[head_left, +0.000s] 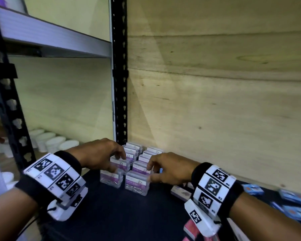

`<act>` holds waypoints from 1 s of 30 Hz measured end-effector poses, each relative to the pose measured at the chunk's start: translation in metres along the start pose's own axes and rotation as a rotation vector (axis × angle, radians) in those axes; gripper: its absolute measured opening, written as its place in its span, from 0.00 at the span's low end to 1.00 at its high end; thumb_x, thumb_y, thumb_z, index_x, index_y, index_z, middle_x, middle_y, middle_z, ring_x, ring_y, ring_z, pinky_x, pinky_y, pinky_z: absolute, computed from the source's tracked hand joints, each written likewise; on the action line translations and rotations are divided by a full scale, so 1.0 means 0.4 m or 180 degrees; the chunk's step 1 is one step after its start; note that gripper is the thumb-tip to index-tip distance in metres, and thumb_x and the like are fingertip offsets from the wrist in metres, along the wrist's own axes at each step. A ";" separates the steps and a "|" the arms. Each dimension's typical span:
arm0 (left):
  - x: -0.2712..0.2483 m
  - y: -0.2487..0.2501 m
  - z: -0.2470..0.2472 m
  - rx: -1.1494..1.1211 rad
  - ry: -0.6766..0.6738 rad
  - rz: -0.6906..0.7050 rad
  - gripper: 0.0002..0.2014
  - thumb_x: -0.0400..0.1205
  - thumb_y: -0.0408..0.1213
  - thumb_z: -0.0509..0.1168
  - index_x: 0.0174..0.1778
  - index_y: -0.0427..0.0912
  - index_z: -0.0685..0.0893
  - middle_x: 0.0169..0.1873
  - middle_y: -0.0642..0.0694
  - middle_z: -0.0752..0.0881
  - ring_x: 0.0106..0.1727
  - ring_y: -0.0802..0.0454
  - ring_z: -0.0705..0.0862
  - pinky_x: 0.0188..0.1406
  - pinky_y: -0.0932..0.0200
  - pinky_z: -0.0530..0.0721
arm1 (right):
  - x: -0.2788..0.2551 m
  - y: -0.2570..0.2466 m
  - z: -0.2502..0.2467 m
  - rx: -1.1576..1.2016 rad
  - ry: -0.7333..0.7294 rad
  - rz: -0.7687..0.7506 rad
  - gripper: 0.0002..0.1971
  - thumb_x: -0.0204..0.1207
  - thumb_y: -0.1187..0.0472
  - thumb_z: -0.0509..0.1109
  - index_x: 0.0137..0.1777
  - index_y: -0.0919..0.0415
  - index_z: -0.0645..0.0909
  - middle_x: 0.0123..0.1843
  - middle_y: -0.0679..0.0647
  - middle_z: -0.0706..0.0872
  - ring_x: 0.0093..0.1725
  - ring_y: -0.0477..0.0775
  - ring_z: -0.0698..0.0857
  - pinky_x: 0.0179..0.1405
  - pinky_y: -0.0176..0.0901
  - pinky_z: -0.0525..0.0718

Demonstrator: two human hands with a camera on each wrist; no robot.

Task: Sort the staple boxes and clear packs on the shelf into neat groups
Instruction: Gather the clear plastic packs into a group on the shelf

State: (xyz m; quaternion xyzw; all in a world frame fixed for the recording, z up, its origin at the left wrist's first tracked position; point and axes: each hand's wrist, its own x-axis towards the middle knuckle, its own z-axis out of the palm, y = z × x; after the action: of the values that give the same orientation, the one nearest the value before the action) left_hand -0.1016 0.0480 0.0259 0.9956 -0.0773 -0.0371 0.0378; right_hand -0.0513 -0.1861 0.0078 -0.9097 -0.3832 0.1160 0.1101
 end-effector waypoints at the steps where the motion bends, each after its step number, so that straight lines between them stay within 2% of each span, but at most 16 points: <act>1: 0.007 0.019 -0.008 0.0021 0.0039 0.0070 0.19 0.76 0.50 0.75 0.61 0.63 0.81 0.54 0.65 0.82 0.34 0.78 0.77 0.32 0.78 0.71 | -0.019 0.017 -0.008 0.0034 0.0029 0.0032 0.18 0.79 0.45 0.72 0.66 0.49 0.80 0.54 0.44 0.84 0.51 0.47 0.82 0.52 0.41 0.81; 4: 0.044 0.107 -0.021 0.0043 0.0066 0.0287 0.15 0.76 0.54 0.73 0.59 0.63 0.82 0.50 0.66 0.84 0.38 0.72 0.80 0.39 0.71 0.76 | -0.102 0.093 -0.032 0.0016 0.0118 0.0259 0.16 0.78 0.46 0.72 0.63 0.49 0.82 0.54 0.45 0.87 0.49 0.48 0.84 0.51 0.42 0.81; 6: 0.076 0.185 -0.023 0.0071 0.0020 0.0473 0.15 0.77 0.55 0.71 0.59 0.62 0.82 0.49 0.66 0.84 0.39 0.68 0.82 0.39 0.70 0.77 | -0.178 0.156 -0.048 -0.0045 0.0176 0.0475 0.16 0.77 0.46 0.73 0.62 0.48 0.82 0.55 0.46 0.87 0.51 0.48 0.84 0.52 0.42 0.81; 8: 0.115 0.277 -0.020 0.0166 -0.0020 0.0748 0.14 0.78 0.56 0.70 0.59 0.62 0.82 0.48 0.66 0.85 0.37 0.69 0.80 0.37 0.70 0.75 | -0.271 0.224 -0.065 -0.0081 0.0211 0.0769 0.17 0.77 0.46 0.73 0.63 0.49 0.82 0.57 0.46 0.87 0.50 0.46 0.82 0.50 0.40 0.79; 10: 0.154 0.372 -0.010 0.0201 -0.0061 0.1017 0.14 0.78 0.57 0.69 0.59 0.61 0.83 0.47 0.65 0.85 0.39 0.67 0.80 0.41 0.67 0.77 | -0.370 0.292 -0.079 -0.0096 0.0261 0.1074 0.17 0.77 0.46 0.73 0.63 0.49 0.82 0.57 0.47 0.86 0.48 0.45 0.81 0.49 0.38 0.77; 12: 0.186 0.459 0.003 0.0177 -0.0131 0.1227 0.15 0.78 0.58 0.68 0.59 0.60 0.83 0.48 0.64 0.86 0.44 0.63 0.82 0.49 0.60 0.82 | -0.459 0.353 -0.090 -0.0113 0.0297 0.1366 0.16 0.78 0.46 0.73 0.62 0.49 0.82 0.55 0.45 0.86 0.48 0.45 0.82 0.51 0.38 0.78; 14: 0.213 0.562 0.016 0.0203 -0.0208 0.1449 0.15 0.79 0.58 0.68 0.59 0.60 0.83 0.49 0.63 0.86 0.47 0.59 0.83 0.52 0.55 0.84 | -0.555 0.416 -0.099 -0.0130 0.0321 0.1713 0.16 0.78 0.46 0.73 0.62 0.49 0.82 0.54 0.44 0.85 0.49 0.45 0.82 0.51 0.38 0.77; 20: 0.276 0.846 0.053 0.0288 -0.0417 0.2022 0.16 0.79 0.57 0.67 0.60 0.57 0.84 0.53 0.58 0.86 0.49 0.56 0.82 0.56 0.53 0.82 | -0.798 0.580 -0.104 -0.0128 0.0442 0.2550 0.11 0.78 0.47 0.72 0.57 0.46 0.82 0.52 0.43 0.85 0.53 0.47 0.83 0.57 0.40 0.80; 22: 0.289 0.920 0.066 0.0304 -0.0453 0.2140 0.16 0.79 0.58 0.67 0.59 0.56 0.84 0.53 0.57 0.86 0.52 0.54 0.83 0.57 0.51 0.82 | -0.845 0.619 -0.101 -0.0122 0.0464 0.2708 0.09 0.78 0.48 0.72 0.56 0.45 0.81 0.53 0.43 0.84 0.55 0.48 0.84 0.59 0.41 0.81; 27: 0.316 1.072 0.101 0.0416 -0.0608 0.2262 0.19 0.80 0.58 0.66 0.62 0.53 0.83 0.54 0.53 0.85 0.53 0.50 0.82 0.52 0.53 0.81 | -0.894 0.696 -0.106 -0.0114 0.0438 0.2840 0.13 0.79 0.49 0.72 0.62 0.49 0.83 0.60 0.46 0.87 0.58 0.48 0.85 0.62 0.42 0.81; 30: 0.334 1.128 0.124 0.0511 -0.0632 0.2267 0.22 0.80 0.60 0.65 0.65 0.53 0.81 0.57 0.53 0.85 0.55 0.50 0.83 0.53 0.52 0.82 | -0.886 0.734 -0.111 -0.0050 0.0424 0.2815 0.14 0.78 0.50 0.73 0.63 0.49 0.83 0.62 0.46 0.85 0.58 0.48 0.83 0.58 0.39 0.79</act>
State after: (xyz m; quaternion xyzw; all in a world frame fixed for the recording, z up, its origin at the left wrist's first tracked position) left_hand -0.0423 -0.4210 0.0041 0.8977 -0.4246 -0.1118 -0.0375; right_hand -0.0818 -0.6475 0.0098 -0.9924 0.0496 0.0901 0.0674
